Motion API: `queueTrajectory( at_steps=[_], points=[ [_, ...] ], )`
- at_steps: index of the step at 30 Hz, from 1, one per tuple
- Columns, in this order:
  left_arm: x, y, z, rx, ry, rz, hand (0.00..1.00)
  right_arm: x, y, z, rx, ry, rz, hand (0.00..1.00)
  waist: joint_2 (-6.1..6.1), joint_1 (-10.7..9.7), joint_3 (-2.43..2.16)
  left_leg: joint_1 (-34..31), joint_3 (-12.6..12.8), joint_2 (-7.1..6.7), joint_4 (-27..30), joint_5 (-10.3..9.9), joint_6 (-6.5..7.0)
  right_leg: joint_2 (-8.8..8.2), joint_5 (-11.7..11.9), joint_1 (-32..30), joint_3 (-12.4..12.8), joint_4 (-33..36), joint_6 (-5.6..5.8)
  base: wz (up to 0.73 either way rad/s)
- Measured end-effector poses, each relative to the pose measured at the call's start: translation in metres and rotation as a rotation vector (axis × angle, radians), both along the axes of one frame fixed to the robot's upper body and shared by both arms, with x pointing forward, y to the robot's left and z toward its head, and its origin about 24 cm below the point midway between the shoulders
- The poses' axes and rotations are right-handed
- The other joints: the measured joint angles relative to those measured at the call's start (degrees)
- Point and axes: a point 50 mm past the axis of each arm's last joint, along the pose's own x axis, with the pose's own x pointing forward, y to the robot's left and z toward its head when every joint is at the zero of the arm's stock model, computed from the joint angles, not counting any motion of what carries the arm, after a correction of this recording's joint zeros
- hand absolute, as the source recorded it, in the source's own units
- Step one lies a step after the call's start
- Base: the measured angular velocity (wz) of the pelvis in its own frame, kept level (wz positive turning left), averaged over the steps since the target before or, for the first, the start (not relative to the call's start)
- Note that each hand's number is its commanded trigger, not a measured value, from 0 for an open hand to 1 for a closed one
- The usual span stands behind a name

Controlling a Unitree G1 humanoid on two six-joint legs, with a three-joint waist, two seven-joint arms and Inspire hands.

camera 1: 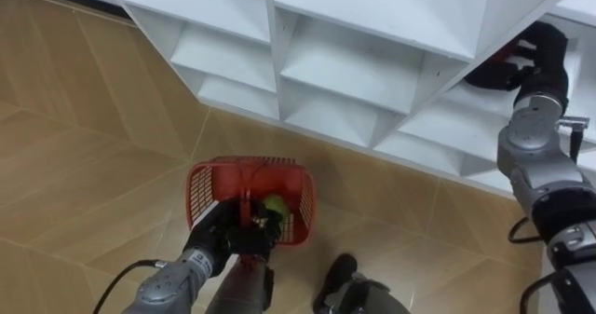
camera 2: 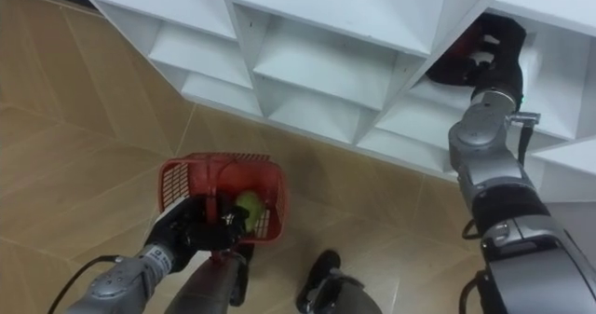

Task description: Collect fruits from the closet

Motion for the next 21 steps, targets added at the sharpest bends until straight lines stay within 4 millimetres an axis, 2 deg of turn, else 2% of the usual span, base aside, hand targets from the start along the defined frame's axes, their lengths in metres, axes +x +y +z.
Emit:
queueTrajectory(
  at_steps=[4, 8, 12, 14, 17, 19, 21],
  points=[
    [-0.003, -0.001, -0.002, 0.001, 0.011, -0.002, 1.0, -0.003, 0.002, -0.008, -0.003, 0.032, 0.032, 1.0, 0.73, 0.0, -0.12, 1.8, 0.2, 0.06, -0.8, 0.0, -0.03, 0.06, 0.0, 1.5, 0.3, -0.6, 0.05, -0.04],
    [-0.002, 0.0, -0.002, 0.001, 0.01, -0.003, 1.0, -0.005, 0.004, -0.01, 0.003, 0.034, 0.066, 1.0, 0.8, -0.6, -0.16, 2.0, 0.5, 0.19, -0.7, 0.0, -0.03, 0.14, 0.0, 1.6, 0.5, -0.6, 0.02, -0.02],
    [-0.004, 0.002, -0.003, 0.005, 0.018, 0.005, 1.0, -0.018, 0.006, -0.025, 0.011, 0.056, 0.104, 1.0, 0.9, -0.8, -0.23, 3.5, 1.3, 1.1, -1.1, -0.1, 0.0, 1.12, 0.9, 3.5, 0.6, -2.5, 0.09, -0.08],
    [-0.004, 0.003, -0.003, 0.006, 0.017, 0.009, 1.0, -0.026, 0.007, -0.032, 0.016, 0.061, 0.12, 1.0, 0.95, -1.1, -0.26, 4.2, 1.5, 1.06, -1.6, -0.1, 0.01, 1.03, 1.0, 4.1, 0.6, -2.8, 0.18, -0.02],
    [-0.002, 0.007, -0.001, 0.003, 0.009, 0.029, 1.0, -0.034, 0.008, -0.039, 0.022, 0.069, 0.141, 1.0, 1.37, -2.1, -0.57, 4.6, 1.7, 1.28, -1.7, -0.1, 0.03, 1.25, 1.4, 4.6, 0.6, -3.5, 0.16, -0.07],
    [-0.002, 0.008, -0.001, 0.001, 0.005, 0.037, 1.0, -0.041, 0.006, -0.046, 0.024, 0.084, 0.144, 1.0, 1.9, -2.6, -0.97, 5.3, 1.8, 1.7, -1.9, -0.1, 0.03, 1.96, 2.1, 5.6, 0.8, -4.8, 0.18, -0.12],
    [-0.002, 0.009, -0.001, 0.0, 0.001, 0.04, 1.0, -0.048, 0.005, -0.054, 0.012, 0.105, 0.153, 1.0, 2.03, -2.9, -1.1, 6.5, 2.4, 2.1, -2.7, -0.1, 0.03, 2.49, 2.8, 6.7, 1.1, -6.2, 0.15, -0.18]
  ],
)
